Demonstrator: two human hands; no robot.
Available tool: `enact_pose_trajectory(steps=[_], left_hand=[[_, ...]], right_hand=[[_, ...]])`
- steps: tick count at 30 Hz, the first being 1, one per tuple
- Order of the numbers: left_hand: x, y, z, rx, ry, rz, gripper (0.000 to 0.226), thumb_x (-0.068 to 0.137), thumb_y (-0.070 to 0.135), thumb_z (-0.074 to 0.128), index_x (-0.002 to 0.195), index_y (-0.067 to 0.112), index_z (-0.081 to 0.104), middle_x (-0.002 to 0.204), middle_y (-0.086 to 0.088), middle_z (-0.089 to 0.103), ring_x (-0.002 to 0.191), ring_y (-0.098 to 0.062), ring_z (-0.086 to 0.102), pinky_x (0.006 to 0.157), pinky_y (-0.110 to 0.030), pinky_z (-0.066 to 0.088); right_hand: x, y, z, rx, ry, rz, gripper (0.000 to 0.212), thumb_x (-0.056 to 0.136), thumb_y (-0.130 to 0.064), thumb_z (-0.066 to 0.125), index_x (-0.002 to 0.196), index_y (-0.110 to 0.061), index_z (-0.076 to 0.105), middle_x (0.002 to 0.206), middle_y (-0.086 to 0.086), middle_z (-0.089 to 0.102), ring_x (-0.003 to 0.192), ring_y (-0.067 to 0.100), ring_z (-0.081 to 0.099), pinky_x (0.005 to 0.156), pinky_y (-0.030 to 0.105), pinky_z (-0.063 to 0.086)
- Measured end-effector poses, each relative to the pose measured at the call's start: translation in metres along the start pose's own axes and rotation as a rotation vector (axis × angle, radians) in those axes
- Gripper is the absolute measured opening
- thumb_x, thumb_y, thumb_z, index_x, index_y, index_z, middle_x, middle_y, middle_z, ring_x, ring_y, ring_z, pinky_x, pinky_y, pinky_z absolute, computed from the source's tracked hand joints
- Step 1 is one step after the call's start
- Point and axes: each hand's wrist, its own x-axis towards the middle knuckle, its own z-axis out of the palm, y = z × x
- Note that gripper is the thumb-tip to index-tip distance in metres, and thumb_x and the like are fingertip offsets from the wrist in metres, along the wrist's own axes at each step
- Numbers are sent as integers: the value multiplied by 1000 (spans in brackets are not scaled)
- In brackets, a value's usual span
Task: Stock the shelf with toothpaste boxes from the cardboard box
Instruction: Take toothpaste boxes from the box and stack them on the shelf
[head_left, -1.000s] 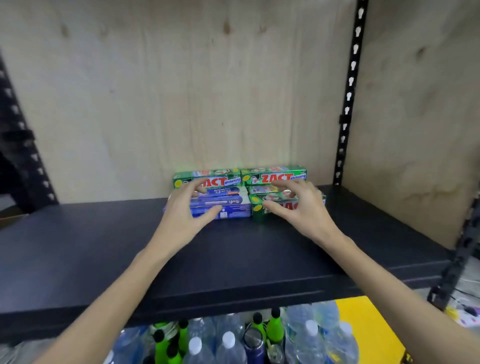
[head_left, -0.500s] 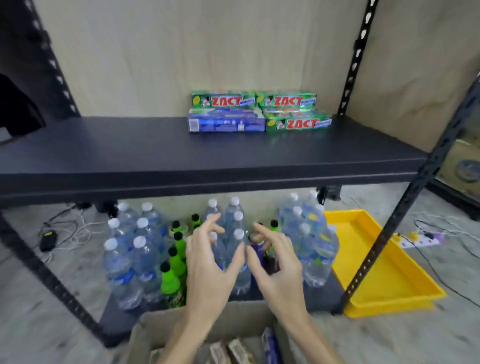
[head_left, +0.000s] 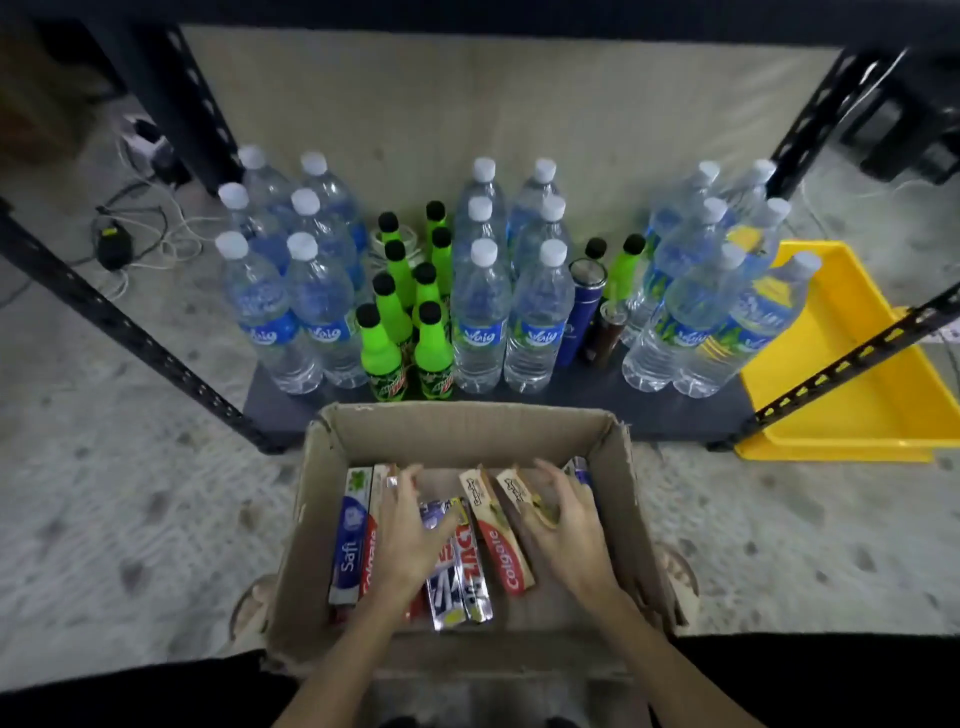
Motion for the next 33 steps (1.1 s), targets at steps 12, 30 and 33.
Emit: enact_pose_trajectory(steps=[12,30,33], left_hand=[[2,-47,100,48,-234,-209,52,89,21,73,133,23,46,102,0,66,96,-18,67,79,-22,52],[-3,-22,180,126,20,-296,80,96,24,63,157,35,13,120,-11,57,107,-26,63,80,-31,47],[-13,-20,160,90,84,-230,65,95,29,61,151,35,28,117,-9,61,106,-27,63,89,-42,54]], right_hand=[[-5,75,53,-480,-275,294,76,89,-36,72,153,-27,34,150,7,48,140,30,36,119,49,26],[-11,99,43,-110,-150,180,67,88,-32,75,148,-38,47,124,-7,67,117,18,48,102,43,41],[-8,87,32,-107,-112,113,62,86,-37,76,144,-40,54,116,-10,64,109,13,44,94,40,41]])
